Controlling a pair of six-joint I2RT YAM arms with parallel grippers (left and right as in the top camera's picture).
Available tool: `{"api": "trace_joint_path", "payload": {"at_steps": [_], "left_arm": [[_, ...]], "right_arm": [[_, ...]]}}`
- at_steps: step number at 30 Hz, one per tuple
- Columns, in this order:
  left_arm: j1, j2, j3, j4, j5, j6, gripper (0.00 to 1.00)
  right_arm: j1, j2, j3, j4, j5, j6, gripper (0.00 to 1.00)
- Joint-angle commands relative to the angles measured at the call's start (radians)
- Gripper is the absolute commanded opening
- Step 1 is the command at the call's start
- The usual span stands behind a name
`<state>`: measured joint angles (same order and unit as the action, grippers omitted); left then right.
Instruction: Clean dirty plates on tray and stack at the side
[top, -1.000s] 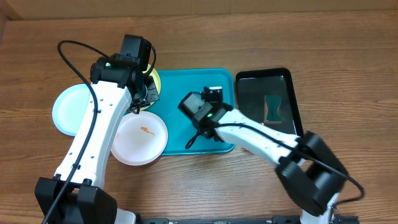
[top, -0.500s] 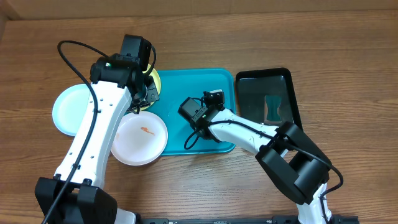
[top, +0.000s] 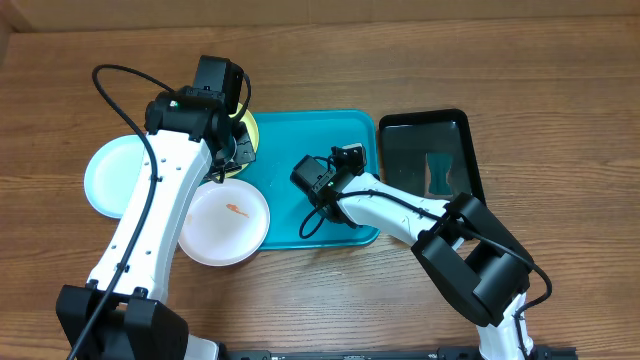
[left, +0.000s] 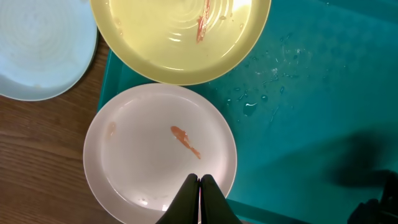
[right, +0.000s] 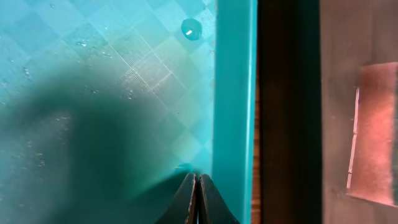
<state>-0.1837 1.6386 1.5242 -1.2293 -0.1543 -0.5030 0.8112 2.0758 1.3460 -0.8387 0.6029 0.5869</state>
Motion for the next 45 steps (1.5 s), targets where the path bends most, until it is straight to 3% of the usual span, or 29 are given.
{"api": "trace_joint_path", "payload": {"at_steps": [1,25,29,36,45], "left_arm": [[0.001,-0.002,-0.011,0.003,-0.013,-0.013,0.06],[0.001,-0.002,-0.011,0.004,-0.013,-0.013,0.06],[0.001,-0.002,-0.011,0.005,-0.013,-0.013,0.06],[0.001,-0.002,-0.011,0.003,-0.013,-0.013,0.06],[0.001,-0.002,-0.011,0.000,-0.013,0.002,0.06]], "right_arm": [[-0.010,0.015,-0.003,-0.010,0.032,-0.019,0.04],[-0.035,0.014,-0.003,-0.065,0.048,-0.018,0.04],[-0.035,0.014,0.022,-0.084,-0.022,-0.019,0.04],[-0.035,0.013,0.098,-0.197,-0.330,-0.053,0.04],[-0.033,0.013,0.093,-0.319,-0.381,-0.033,0.04]]}}
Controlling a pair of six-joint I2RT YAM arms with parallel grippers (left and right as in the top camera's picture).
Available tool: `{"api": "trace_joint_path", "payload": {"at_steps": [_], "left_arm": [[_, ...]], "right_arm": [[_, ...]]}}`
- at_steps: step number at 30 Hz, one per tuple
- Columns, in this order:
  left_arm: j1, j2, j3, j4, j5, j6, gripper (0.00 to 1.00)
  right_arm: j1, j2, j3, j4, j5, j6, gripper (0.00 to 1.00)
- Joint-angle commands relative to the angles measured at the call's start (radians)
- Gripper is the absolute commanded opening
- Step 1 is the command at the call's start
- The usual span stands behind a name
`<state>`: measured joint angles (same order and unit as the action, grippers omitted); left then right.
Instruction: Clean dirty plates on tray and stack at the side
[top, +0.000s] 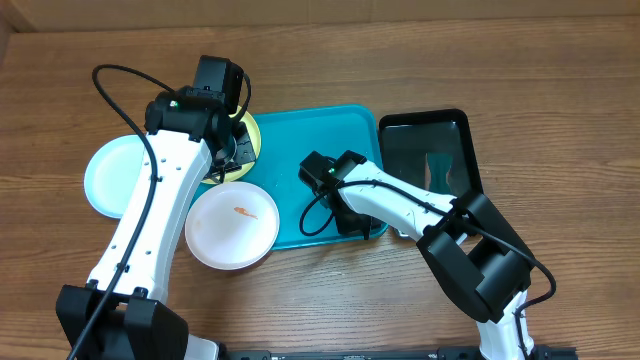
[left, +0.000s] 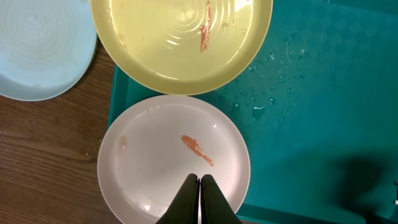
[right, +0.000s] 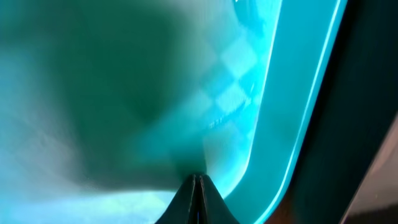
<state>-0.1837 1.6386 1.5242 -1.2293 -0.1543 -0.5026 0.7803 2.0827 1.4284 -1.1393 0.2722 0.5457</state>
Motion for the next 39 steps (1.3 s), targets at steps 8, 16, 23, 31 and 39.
{"api": "trace_joint_path", "payload": {"at_steps": [8,16,23,31,39], "left_arm": [[0.001,-0.002,-0.011,0.000,-0.013,0.002,0.06],[0.001,-0.002,-0.011,0.000,-0.013,0.002,0.06],[0.001,-0.002,-0.011,0.000,-0.013,0.002,0.06],[0.001,-0.002,-0.011,0.007,-0.013,0.002,0.06],[0.001,-0.002,-0.011,0.010,-0.013,0.002,0.06]], "right_arm": [[-0.002,0.006,0.010,-0.068,-0.086,0.034,0.04],[-0.002,0.006,0.010,-0.103,-0.117,0.068,0.04],[-0.002,0.006,0.010,-0.116,-0.117,0.072,0.04],[-0.006,0.005,0.117,-0.132,-0.116,0.019,0.06],[-0.105,0.005,0.506,-0.270,-0.151,-0.069,0.13]]}}
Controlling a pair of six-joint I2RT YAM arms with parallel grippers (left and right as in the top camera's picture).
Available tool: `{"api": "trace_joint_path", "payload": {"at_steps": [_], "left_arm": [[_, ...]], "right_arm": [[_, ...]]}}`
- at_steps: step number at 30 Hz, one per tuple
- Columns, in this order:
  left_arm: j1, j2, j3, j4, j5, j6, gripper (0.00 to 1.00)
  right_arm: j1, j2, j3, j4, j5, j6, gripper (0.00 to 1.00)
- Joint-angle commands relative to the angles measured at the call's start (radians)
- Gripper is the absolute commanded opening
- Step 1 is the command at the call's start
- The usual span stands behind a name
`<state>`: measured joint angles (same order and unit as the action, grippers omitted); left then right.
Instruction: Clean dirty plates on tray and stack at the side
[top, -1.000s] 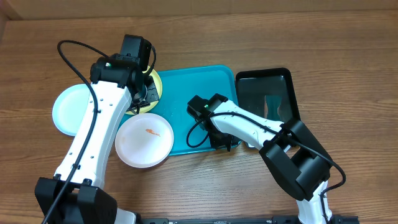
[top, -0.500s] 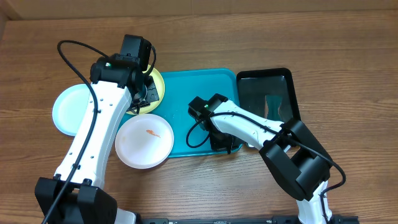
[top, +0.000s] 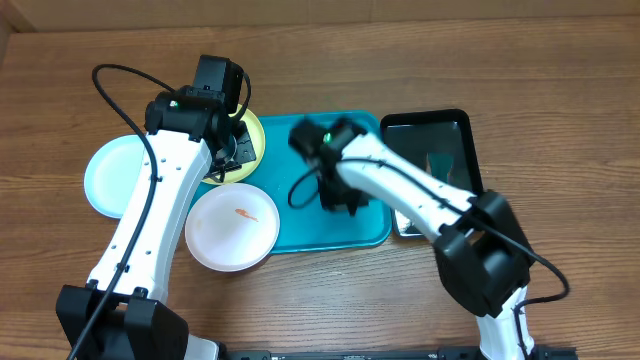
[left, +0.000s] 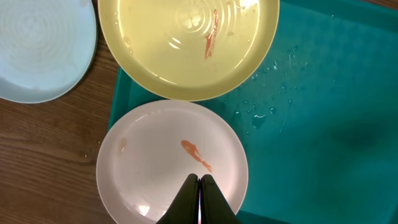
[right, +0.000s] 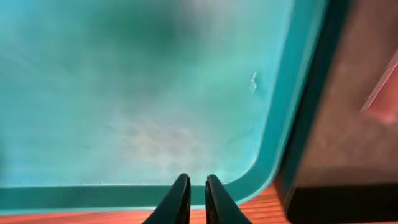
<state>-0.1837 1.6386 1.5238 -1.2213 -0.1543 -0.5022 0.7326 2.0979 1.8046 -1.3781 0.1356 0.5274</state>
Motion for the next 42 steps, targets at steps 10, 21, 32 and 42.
{"api": "trace_joint_path", "payload": {"at_steps": [10,21,32,42], "left_arm": [[0.000,-0.002,-0.010,0.003,-0.011,0.008,0.15],[0.176,0.016,-0.010,0.080,-0.152,0.035,0.36],[0.397,0.116,-0.010,0.343,0.108,0.296,0.46],[0.399,0.314,-0.010,0.431,0.189,0.399,0.51]], "right_arm": [[-0.324,-0.013,0.313,-0.140,-0.153,-0.223,0.29],[-0.626,-0.012,0.289,-0.198,-0.209,-0.248,0.68],[-0.678,-0.011,0.289,-0.174,-0.204,-0.248,1.00],[-0.678,-0.011,0.289,-0.172,-0.205,-0.244,1.00]]}}
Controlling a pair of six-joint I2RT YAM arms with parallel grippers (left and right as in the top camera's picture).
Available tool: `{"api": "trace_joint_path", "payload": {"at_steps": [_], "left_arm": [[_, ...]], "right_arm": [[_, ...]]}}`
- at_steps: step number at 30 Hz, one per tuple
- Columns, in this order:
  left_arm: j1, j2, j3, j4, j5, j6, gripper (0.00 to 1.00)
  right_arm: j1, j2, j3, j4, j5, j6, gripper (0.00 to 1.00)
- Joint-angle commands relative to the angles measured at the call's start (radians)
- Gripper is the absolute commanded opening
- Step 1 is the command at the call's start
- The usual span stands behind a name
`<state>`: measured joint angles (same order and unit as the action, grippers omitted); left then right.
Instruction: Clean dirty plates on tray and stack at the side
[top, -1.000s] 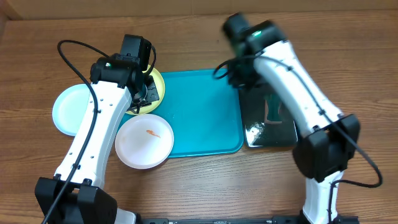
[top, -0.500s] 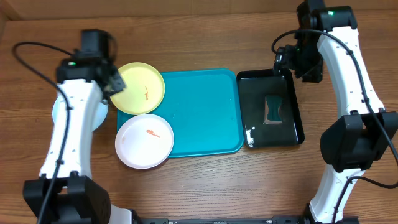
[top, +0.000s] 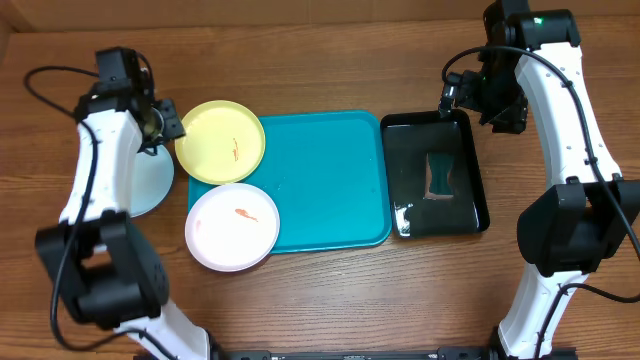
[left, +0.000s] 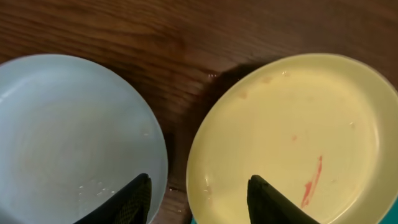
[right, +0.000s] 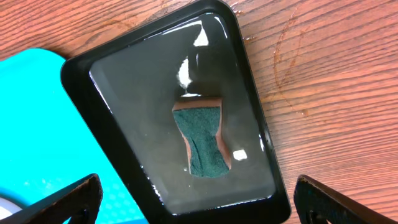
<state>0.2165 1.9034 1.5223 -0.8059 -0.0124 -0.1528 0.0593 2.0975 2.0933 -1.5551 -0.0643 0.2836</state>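
Note:
The teal tray (top: 320, 180) lies mid-table. A yellow plate (top: 222, 141) with a red streak overlaps its far left corner. A white plate (top: 232, 227) with an orange smear overlaps its near left corner. A pale blue plate (top: 150, 185) rests on the table to the left, partly under my left arm. My left gripper (top: 163, 125) is open above the gap between the blue plate (left: 68, 137) and the yellow plate (left: 298, 137). My right gripper (top: 470, 100) is open wide, high over the black basin (right: 255, 112), where the green sponge (right: 203, 138) lies.
The black basin (top: 478, 190) holds water and stands just right of the tray. Bare wooden table surrounds everything. Both arms reach in from the near edge, the left arm crossing the blue plate.
My left gripper was shut over the white plate; now it is open, further left and back, between the blue and yellow plates. My right gripper has left the tray and is wide open above the basin.
My right gripper was shut low on the tray's right side, then at its near right corner, while the left stayed shut over the white plate. The tray and plates shifted slightly right. Then the right gripper was slightly apart over that corner. Now both grippers are open, clear of the tray.

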Motion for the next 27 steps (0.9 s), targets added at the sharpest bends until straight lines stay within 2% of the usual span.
{"api": "trace_joint_path", "payload": {"at_steps": [1,6,14,19,21,24,27], "left_arm": [[-0.002,0.063,-0.009,0.020,0.047,0.053,0.51],[-0.002,0.122,-0.009,0.044,0.048,0.064,0.50],[-0.002,0.154,-0.009,0.044,0.097,0.063,0.33],[-0.006,0.154,-0.009,0.026,0.144,0.063,0.36],[-0.009,0.154,-0.009,0.018,0.145,0.063,0.35],[-0.019,0.154,-0.009,0.002,0.181,0.060,0.28],[-0.035,0.154,-0.009,-0.013,0.262,0.060,0.27]], "right_arm": [[-0.005,-0.011,0.000,0.005,-0.005,0.000,1.00],[-0.005,-0.011,0.000,0.009,-0.005,0.000,1.00],[-0.005,-0.011,0.000,0.017,-0.005,0.000,1.00],[-0.005,-0.011,0.000,0.017,-0.005,0.000,1.00],[-0.005,-0.011,0.000,0.017,-0.005,0.000,1.00],[-0.005,-0.011,0.000,0.017,-0.005,0.000,1.00],[-0.005,-0.011,0.000,0.018,-0.005,0.000,1.00]]}}
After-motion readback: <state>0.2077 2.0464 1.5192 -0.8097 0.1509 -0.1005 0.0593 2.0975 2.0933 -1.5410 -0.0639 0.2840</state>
